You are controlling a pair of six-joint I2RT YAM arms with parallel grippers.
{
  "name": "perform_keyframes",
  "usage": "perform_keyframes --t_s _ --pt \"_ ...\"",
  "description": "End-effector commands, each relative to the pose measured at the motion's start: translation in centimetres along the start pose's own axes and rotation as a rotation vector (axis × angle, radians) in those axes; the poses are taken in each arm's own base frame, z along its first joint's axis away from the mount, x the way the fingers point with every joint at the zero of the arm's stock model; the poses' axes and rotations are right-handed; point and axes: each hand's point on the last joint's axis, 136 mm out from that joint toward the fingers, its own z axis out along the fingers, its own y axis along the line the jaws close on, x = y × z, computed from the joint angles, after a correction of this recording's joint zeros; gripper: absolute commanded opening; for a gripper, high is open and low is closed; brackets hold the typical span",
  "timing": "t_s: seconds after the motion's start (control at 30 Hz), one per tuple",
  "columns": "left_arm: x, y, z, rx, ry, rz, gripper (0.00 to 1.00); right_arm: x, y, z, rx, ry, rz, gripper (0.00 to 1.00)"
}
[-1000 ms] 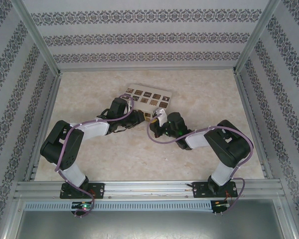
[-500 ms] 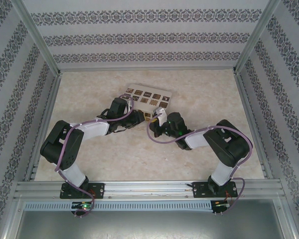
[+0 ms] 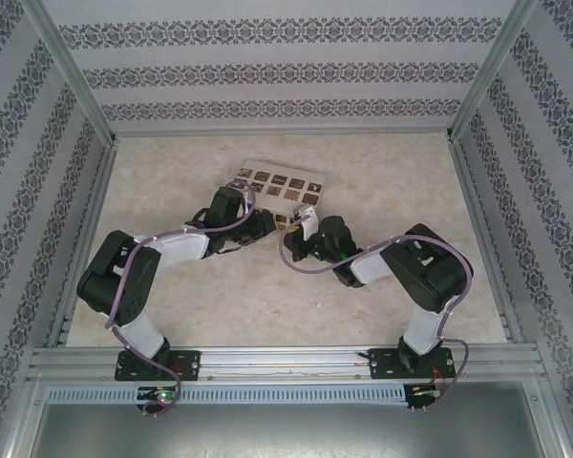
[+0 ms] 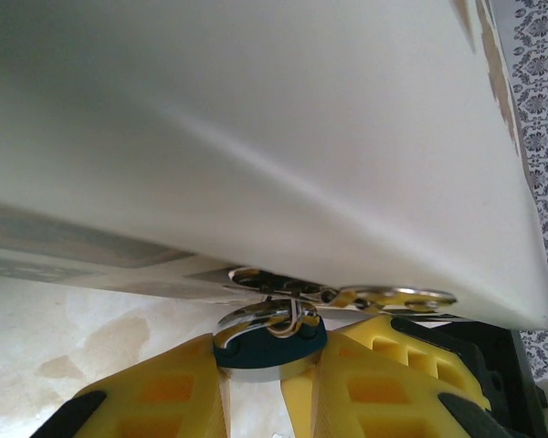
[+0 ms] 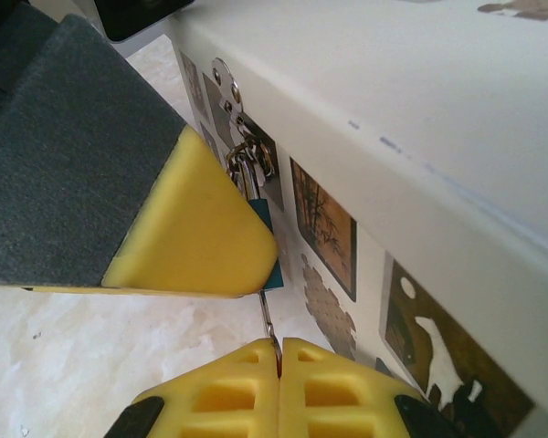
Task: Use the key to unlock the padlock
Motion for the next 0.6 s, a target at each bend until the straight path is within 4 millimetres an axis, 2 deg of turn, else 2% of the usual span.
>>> perform_keyframes --t_s 0.0,0.57 --pt "0.4 -2.4 -0.2 0.080 0.045 0.011 0.23 -4.3 1.4 0.8 -0.050 -0.134 -0.047 0.00" --pt "0.6 -2.4 -0.2 0.084 0.051 0.005 0.23 -7.0 2.7 2.2 -0.093 -0.234 -0.023 0.00"
